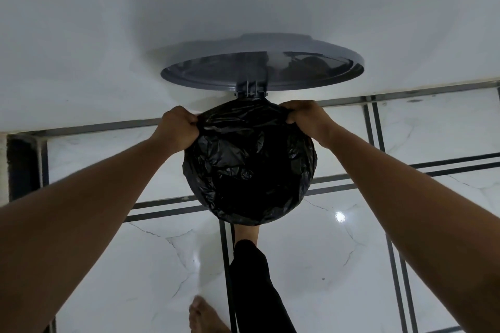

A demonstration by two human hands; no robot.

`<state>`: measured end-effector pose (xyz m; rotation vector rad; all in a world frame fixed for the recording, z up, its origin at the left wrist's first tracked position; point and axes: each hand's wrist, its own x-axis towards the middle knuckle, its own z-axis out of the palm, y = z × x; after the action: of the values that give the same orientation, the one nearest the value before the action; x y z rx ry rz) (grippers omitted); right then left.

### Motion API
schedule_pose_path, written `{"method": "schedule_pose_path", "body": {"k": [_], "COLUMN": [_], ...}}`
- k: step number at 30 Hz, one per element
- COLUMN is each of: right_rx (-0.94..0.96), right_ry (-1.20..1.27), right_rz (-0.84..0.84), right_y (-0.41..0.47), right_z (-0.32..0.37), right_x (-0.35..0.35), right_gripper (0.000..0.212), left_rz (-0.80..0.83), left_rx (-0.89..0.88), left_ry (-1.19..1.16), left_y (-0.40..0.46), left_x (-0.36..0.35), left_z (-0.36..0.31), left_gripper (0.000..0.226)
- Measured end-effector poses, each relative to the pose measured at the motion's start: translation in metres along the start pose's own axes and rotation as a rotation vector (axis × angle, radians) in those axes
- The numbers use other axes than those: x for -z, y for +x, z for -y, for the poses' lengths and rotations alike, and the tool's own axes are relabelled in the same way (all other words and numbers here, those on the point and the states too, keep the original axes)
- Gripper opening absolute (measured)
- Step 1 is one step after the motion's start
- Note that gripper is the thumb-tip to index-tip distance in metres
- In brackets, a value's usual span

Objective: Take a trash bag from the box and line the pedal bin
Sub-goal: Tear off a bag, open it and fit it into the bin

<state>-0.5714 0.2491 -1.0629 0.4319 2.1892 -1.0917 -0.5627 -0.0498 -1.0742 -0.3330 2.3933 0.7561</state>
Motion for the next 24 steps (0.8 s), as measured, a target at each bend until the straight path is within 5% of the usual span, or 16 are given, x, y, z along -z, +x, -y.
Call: {"method": "schedule_pose_path", "body": {"k": [3, 5, 8, 9, 11, 13, 16, 24], "right_rx": [-0.12, -0.128, 0.258, 0.381, 0.361, 0.119, -0.098, -0.201], "right_ry": [0.06, -0.144, -0.362, -0.306, -0.308, -0.459, -0.658, -0.742], "right_rz": [0.023, -0.069, -0.647, -0.69, -0.398, -0.033, 0.248, 0.416], "right_y": [0.008, 0.001, -0.044, -0.062, -0.077, -0.065, -0.018, 0.05], "right_z": [0.0, 0.001, 0.0, 0.001, -0.002, -0.014, -0.033, -0.073], "right_x": [-0.001, -0.005, -0.03, -0.048, -0.091, -0.133, -0.16, -0.184], "right_gripper": [0.041, 0.039, 0.04, 0.032, 0.024, 0.031, 0.04, 0.057], "left_rz": [0.028, 0.1, 0.111, 0.067, -0.022, -0.113, -0.222, -0.339], "left_rx": [0.181, 0.291, 0.33, 0.314, 0.279, 0.236, 0.221, 0.144], "left_ry": [-0.18, -0.433, -0.676, -0.675, -0.645, -0.613, -0.463, -0.404], "left_y": [-0.007, -0.016, -0.026, -0.028, -0.033, -0.035, -0.04, -0.039], "left_x": [0.002, 0.001, -0.008, -0.012, -0.021, -0.031, -0.042, -0.061], "left_z": [0.006, 0.007, 0.006, 0.007, 0.007, 0.008, 0.008, 0.016], "left_gripper": [0.016, 0.013, 0.024, 0.024, 0.03, 0.046, 0.049, 0.044]}}
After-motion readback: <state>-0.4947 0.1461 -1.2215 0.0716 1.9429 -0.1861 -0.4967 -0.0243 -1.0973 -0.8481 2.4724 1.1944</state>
